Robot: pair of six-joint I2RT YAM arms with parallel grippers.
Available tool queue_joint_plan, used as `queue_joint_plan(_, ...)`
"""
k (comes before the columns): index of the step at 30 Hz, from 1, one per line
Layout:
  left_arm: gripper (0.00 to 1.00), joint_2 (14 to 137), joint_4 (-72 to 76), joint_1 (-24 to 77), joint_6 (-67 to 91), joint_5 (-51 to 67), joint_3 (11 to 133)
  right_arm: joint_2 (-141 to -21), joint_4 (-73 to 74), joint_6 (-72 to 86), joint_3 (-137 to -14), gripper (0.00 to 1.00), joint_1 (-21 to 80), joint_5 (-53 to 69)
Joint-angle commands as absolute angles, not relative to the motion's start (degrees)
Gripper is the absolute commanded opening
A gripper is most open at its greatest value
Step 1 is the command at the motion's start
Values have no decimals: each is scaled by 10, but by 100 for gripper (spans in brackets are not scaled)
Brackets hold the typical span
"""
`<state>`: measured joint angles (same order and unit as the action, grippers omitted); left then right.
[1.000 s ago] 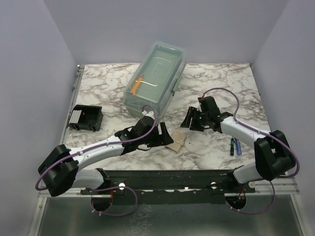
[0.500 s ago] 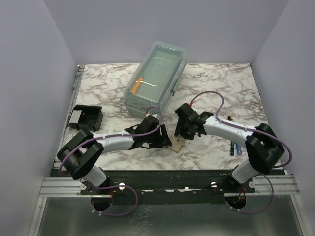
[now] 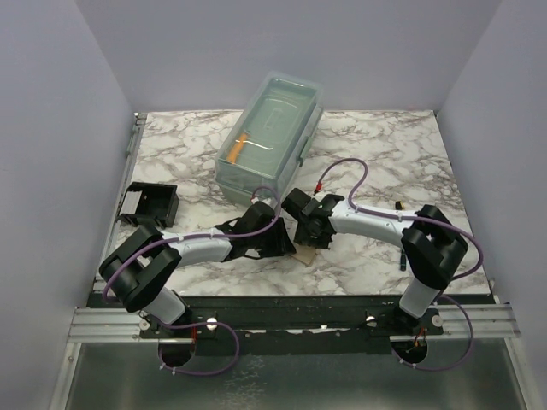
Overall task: Put the credit cards into the card holder
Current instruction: Open the card holder at the center of the board.
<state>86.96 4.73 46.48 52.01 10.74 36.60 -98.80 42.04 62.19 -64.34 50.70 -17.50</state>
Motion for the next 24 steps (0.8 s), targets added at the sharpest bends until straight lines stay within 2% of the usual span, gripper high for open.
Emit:
queue_joint_plan(1,50,876,65,464,518,120,362,-999,449,650,-635,47,512,-200)
queue_joint_plan(4,50,881,65,464,517,122,366,-983,410,651,-607,30,512,-201)
queue_joint_plan(7,50,885,65,464,516,126,373,-963,374,647,-581,18,512,-201)
queue_joint_plan(10,54,895,63,464,511,129,382,-934,325,632,-546,6,512,-204)
queue_joint_plan(14,60,916,42,464,503,118,401,-888,277,601,-513,0,512,-206)
queue_joint_plan(20,59,949,21,463,498,101,422,-762,142,559,-413,0,510,-177)
queue_joint_plan(24,58,925,23,463,489,98,413,-695,125,545,-374,0,509,-189)
